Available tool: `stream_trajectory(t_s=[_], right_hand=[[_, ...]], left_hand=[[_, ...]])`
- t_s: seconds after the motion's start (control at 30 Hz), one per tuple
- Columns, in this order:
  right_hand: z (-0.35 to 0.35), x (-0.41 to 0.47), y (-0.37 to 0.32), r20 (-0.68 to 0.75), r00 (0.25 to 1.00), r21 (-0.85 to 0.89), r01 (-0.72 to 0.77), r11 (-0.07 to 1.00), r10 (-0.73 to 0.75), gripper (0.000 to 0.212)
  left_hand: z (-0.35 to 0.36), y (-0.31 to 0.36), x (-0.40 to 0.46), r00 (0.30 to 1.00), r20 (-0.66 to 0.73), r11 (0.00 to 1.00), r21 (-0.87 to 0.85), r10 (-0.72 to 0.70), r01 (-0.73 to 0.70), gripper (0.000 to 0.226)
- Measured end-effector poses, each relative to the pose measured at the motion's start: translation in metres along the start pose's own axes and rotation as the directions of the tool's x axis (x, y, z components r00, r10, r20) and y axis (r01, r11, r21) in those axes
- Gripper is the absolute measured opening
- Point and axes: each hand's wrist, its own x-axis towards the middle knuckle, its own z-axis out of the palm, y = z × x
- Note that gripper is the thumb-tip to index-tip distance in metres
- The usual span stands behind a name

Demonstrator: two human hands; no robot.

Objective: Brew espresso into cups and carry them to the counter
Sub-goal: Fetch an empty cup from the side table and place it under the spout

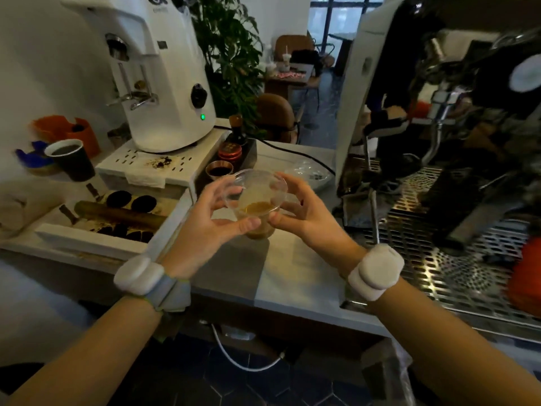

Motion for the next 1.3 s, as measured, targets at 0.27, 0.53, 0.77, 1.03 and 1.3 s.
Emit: stream_trajectory(t_s=[0.27, 0.53, 0.77, 1.03, 1.3], right_hand=[[-0.053, -0.08, -0.015, -0.065, 0.998, 0.01, 0.018, 1.0, -0.017, 0.067], [-0.095, -0.141, -0.019, -0.082, 0.997, 0.044, -0.002, 0.999, 0.006, 0.065], [-0.146, -0.182, 0.002, -0.177, 0.983, 0.124, -0.027, 0.992, 0.049, 0.066], [-0.194, -0.212, 0.016, -0.344, 0.937, 0.151, -0.016, 0.988, 0.067, 0.053], [-0.233, -0.222, 0.017, -0.397, 0.913, 0.15, -0.037, 0.988, 0.094, 0.058]], left_hand=[[0.071, 0.036, -0.022, 0.992, 0.123, 0.999, -0.033, 0.034, -0.03, 0.081], [0.129, 0.049, -0.045, 0.982, 0.187, 0.998, -0.059, 0.023, -0.012, 0.084], [0.199, 0.048, -0.053, 0.975, 0.221, 0.991, -0.131, -0.001, 0.031, 0.075], [0.262, 0.05, -0.041, 0.956, 0.292, 0.998, -0.063, 0.023, -0.004, 0.08], [0.301, 0.055, -0.019, 0.935, 0.353, 0.999, -0.022, -0.031, 0.042, 0.098]])
